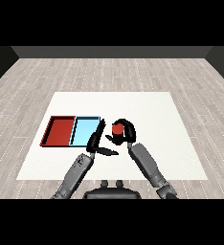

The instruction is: Pick the red can and put it in the red box

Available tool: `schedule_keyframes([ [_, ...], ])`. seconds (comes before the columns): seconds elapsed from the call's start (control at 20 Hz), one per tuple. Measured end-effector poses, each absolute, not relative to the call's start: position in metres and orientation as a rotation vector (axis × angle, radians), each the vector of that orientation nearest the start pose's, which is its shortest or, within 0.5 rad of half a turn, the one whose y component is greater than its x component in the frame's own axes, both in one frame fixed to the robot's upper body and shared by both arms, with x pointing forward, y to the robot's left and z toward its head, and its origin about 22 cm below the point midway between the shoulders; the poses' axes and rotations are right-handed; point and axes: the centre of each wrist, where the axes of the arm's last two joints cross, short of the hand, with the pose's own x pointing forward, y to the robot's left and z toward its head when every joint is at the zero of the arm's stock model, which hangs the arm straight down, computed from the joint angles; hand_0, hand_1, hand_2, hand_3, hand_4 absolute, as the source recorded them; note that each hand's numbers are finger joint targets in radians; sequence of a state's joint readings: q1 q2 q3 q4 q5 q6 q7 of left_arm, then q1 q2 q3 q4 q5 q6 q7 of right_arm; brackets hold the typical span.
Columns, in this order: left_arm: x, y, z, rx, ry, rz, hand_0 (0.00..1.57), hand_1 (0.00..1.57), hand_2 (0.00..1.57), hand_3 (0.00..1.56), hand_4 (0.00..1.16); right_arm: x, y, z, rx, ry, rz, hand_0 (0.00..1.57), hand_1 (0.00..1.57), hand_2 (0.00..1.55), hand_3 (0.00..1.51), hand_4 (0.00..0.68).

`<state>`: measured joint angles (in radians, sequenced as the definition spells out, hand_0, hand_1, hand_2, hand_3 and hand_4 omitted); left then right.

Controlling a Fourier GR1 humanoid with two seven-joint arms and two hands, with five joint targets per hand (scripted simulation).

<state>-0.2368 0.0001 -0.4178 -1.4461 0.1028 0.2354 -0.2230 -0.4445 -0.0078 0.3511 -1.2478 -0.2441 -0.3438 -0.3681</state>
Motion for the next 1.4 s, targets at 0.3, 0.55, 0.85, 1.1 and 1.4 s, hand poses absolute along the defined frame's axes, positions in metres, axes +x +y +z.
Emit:
schedule_keyframes([
  [0.3,0.278,0.099,0.021,-0.252,-1.821,-0.199,0.0,0.0,0.0,0.0,0.0,0.306,-0.087,0.038,0.263,-1.947,0.045,1.43,1.43,1.43,1.4,0.626],
  [0.55,0.278,0.087,0.022,-0.244,-1.8,-0.221,0.0,0.0,0.0,0.0,0.0,0.301,-0.075,0.047,0.284,-1.958,0.062,1.45,1.45,1.43,1.39,0.615],
  [0.85,0.292,0.082,0.026,-0.248,-1.795,-0.241,0.0,0.0,0.0,0.0,0.0,0.298,-0.07,0.048,0.318,-1.96,0.062,1.44,1.44,1.43,1.38,0.595],
  [1.1,0.289,0.075,0.024,-0.246,-1.794,-0.252,0.0,0.0,0.0,0.0,0.0,0.293,-0.064,0.051,0.336,-1.967,0.062,1.46,1.46,1.45,1.4,0.543],
  [1.4,0.285,0.076,0.021,-0.153,-1.81,-0.233,0.9,0.9,0.95,0.68,0.76,0.292,-0.061,0.055,0.332,-1.978,0.079,1.53,1.53,1.47,1.41,0.522],
])
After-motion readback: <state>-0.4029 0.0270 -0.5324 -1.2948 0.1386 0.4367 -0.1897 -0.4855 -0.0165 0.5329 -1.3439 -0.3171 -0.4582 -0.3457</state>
